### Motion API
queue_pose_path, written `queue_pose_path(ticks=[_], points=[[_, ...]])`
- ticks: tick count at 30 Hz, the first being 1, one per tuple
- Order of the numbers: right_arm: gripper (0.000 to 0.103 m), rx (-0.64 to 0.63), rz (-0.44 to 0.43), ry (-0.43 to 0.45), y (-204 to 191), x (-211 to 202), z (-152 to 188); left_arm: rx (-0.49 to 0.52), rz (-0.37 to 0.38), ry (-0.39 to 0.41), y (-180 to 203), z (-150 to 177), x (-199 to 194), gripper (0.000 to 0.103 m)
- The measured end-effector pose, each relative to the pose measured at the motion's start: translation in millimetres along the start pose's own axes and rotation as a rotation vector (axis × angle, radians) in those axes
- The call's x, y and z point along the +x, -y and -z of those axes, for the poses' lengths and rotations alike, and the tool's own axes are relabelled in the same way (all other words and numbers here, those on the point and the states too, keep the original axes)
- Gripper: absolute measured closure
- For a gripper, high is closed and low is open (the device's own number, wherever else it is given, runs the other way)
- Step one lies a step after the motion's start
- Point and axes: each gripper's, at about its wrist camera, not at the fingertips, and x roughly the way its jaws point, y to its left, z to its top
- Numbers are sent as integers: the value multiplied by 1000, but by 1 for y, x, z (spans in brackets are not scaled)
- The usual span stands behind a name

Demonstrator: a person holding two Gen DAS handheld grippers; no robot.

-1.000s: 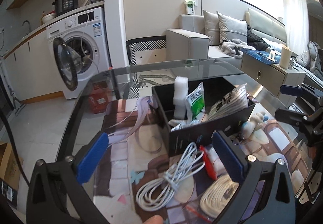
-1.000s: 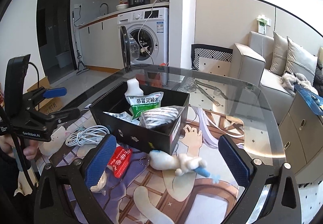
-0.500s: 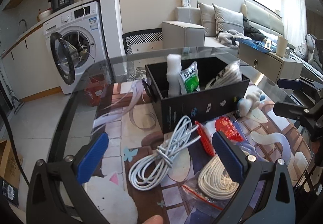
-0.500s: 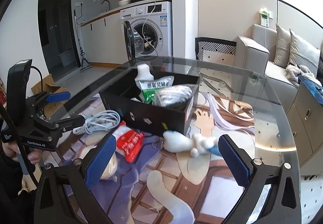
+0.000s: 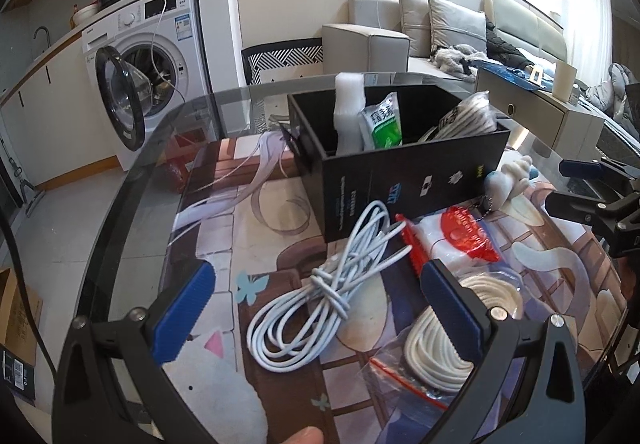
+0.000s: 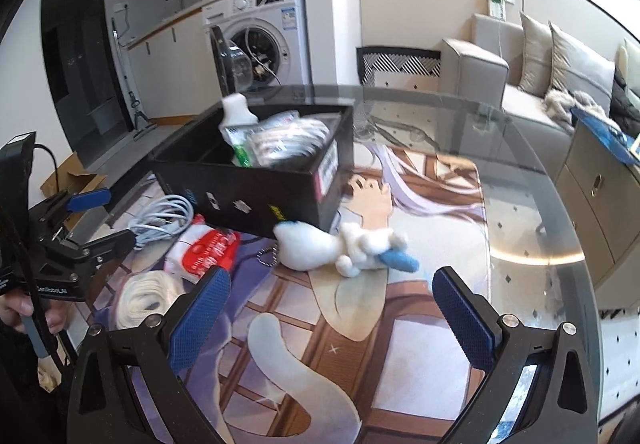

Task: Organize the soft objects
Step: 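Grasp the white plush toy with the right tool while the left tool moves toward the white cable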

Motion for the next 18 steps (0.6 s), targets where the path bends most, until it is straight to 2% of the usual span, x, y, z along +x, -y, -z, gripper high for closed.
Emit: queue_pose_path(ticks=[18], points=[[0, 3, 19, -112, 1, 45, -14, -20, 4, -57, -4, 4, 15, 0]])
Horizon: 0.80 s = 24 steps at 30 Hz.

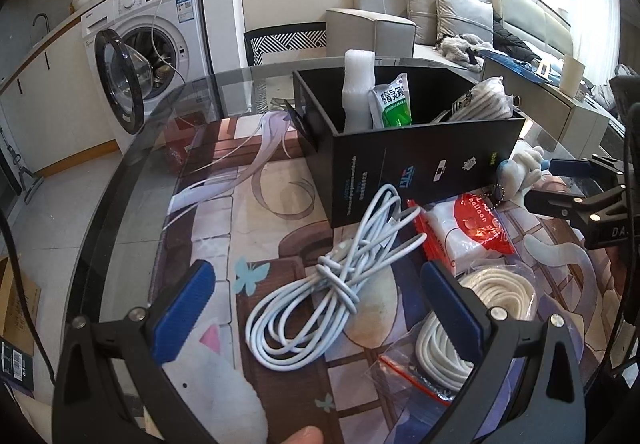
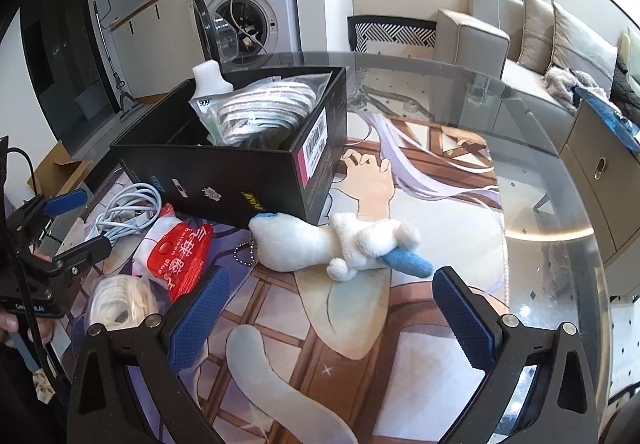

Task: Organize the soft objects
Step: 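Grasp the white plush toy with the right tool while the left tool moves toward the white cable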

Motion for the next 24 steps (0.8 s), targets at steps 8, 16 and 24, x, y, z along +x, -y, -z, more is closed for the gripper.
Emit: queue_pose_path(ticks=[8, 16, 24], points=[[0, 13, 10, -29, 7, 15, -11, -5, 10, -6, -2, 1, 2, 0], [0, -3, 3, -53, 6, 27, -13, -7, 16, -12, -2, 1, 4, 0], [1, -1, 3, -54, 7, 32, -15, -5, 18, -15, -2, 3, 6, 0]])
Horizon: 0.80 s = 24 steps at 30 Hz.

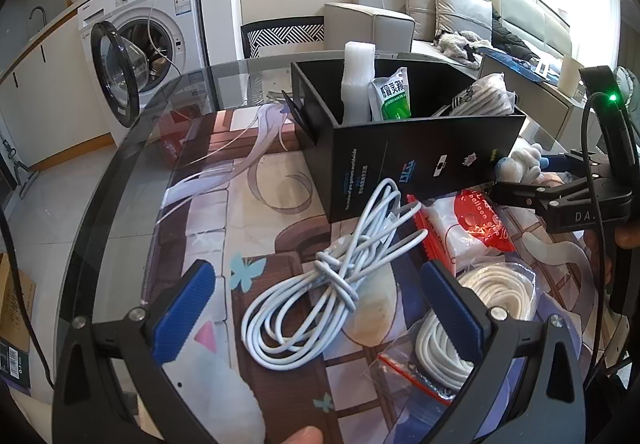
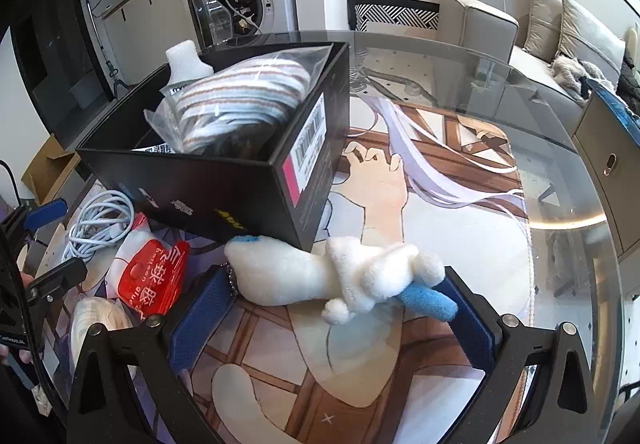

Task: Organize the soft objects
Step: 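Grasp the white plush toy with the right tool while the left tool moves toward the white cable, then grasp the coiled white cable with the left tool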

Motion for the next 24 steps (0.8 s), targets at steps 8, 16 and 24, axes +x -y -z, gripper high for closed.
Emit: queue_pose_path(ticks=[8, 16, 24], points=[[10, 3, 1, 30, 0, -12, 6, 0, 1, -1, 0, 0, 0, 0], [10, 40, -27, 116, 1, -50, 20, -1, -2, -1, 0, 1, 0, 0], [10, 1, -50, 145, -14, -77, 34, -3, 2, 7, 0, 3, -3, 0]])
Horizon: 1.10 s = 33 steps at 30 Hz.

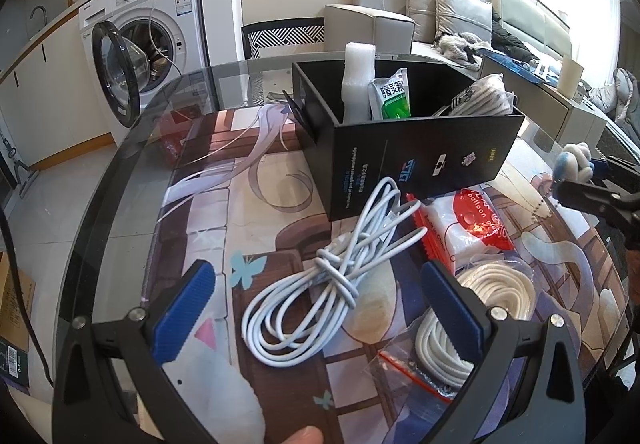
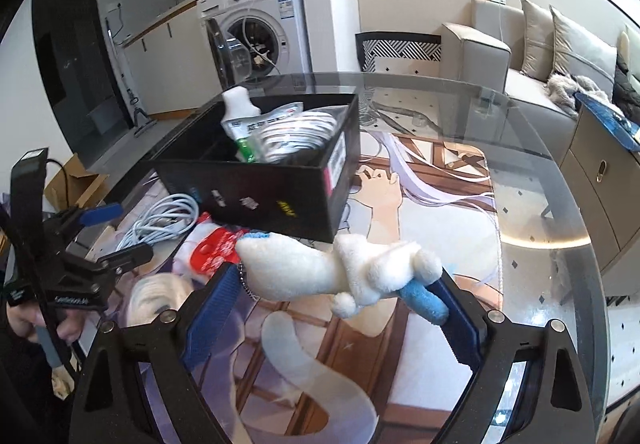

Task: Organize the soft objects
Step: 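Grasp the coiled white cable with the left tool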

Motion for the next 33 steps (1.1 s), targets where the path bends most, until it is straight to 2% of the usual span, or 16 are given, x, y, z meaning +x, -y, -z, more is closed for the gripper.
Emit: queue_pose_path(ticks=[16, 26, 32, 33], points=[[10, -16, -26, 32, -11, -17, 1, 29, -12, -5, 8, 1, -9, 0], [10, -12, -35, 46, -10, -25, -1, 40, -16, -32, 7, -4, 0, 1], [10, -12, -39, 44, -8, -25, -1, 55, 11, -55, 5, -7, 8, 22], [10, -13, -40, 45, -9, -25, -1, 64, 15, -61, 6, -7, 10, 31]])
